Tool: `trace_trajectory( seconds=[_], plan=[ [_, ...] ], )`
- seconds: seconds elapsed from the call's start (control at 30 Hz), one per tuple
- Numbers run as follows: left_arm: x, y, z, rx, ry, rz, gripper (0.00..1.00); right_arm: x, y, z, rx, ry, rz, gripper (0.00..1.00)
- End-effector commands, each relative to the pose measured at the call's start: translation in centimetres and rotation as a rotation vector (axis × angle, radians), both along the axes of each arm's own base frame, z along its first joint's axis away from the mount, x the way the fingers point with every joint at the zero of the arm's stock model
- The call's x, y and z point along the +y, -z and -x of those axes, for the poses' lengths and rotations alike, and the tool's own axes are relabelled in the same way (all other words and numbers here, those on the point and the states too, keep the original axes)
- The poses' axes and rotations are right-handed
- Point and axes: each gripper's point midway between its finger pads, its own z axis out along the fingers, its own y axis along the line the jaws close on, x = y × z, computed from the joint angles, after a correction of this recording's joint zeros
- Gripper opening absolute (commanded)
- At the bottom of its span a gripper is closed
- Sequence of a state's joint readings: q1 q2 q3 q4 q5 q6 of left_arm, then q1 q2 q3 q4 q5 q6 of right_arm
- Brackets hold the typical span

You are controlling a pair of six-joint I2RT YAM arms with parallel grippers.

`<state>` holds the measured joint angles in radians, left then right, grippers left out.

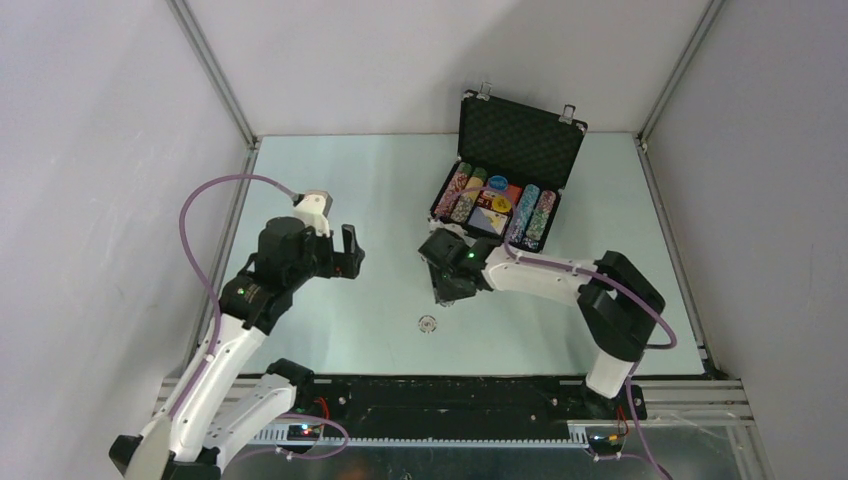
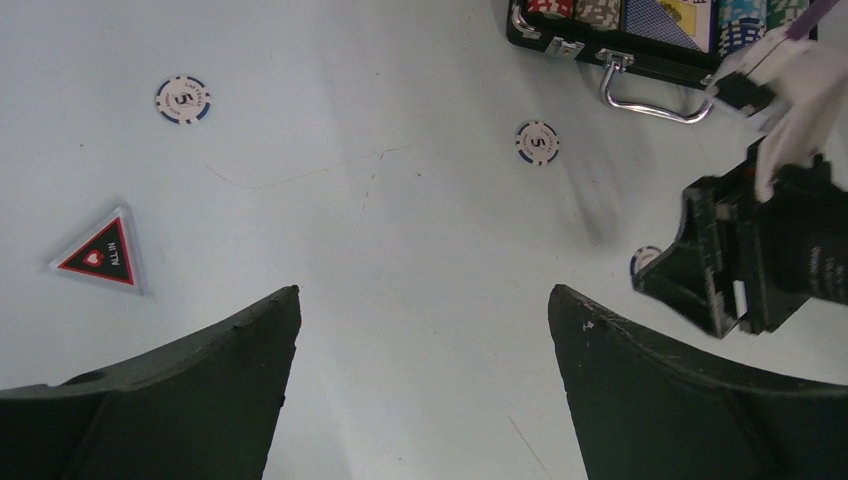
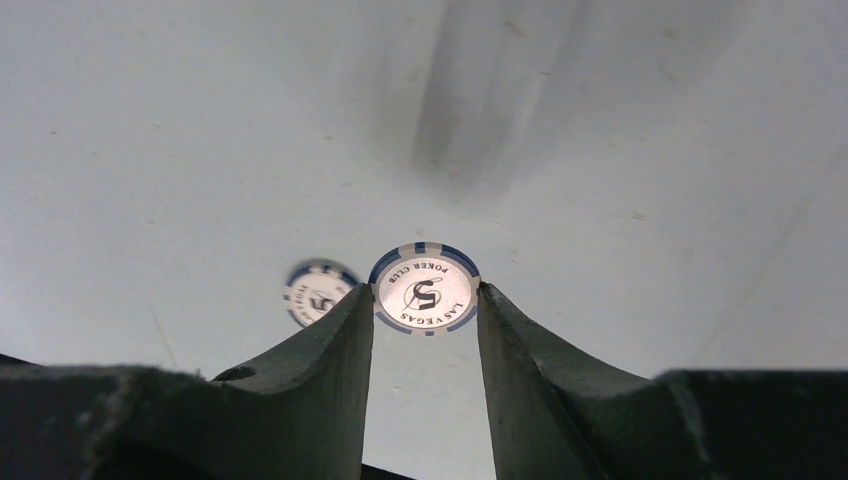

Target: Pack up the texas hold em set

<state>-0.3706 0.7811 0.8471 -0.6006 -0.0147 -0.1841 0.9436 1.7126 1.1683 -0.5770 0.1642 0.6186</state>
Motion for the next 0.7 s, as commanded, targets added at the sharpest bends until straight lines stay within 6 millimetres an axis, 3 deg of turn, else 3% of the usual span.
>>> trace_trajectory(
  seconds=[0.0,0.23,0.67],
  plan=[
    [0.6,-1.3,-0.6,-0.056,-0.037,0.01,0.98,3.3,0.3,0.8,0.024,-0.044,-0.008,0.45],
    [0.8,-1.5,-0.5,-0.069,-0.041,0.002,0.98,5.5,1.3,1.6,0.045,-0.083,0.025,0.44],
    [1.2,-1.7,-0.5,-0.079,-0.062,-0.003,0.98,6.0,2.0,3.4,0.071,-0.121,0.054,0.44]
  ],
)
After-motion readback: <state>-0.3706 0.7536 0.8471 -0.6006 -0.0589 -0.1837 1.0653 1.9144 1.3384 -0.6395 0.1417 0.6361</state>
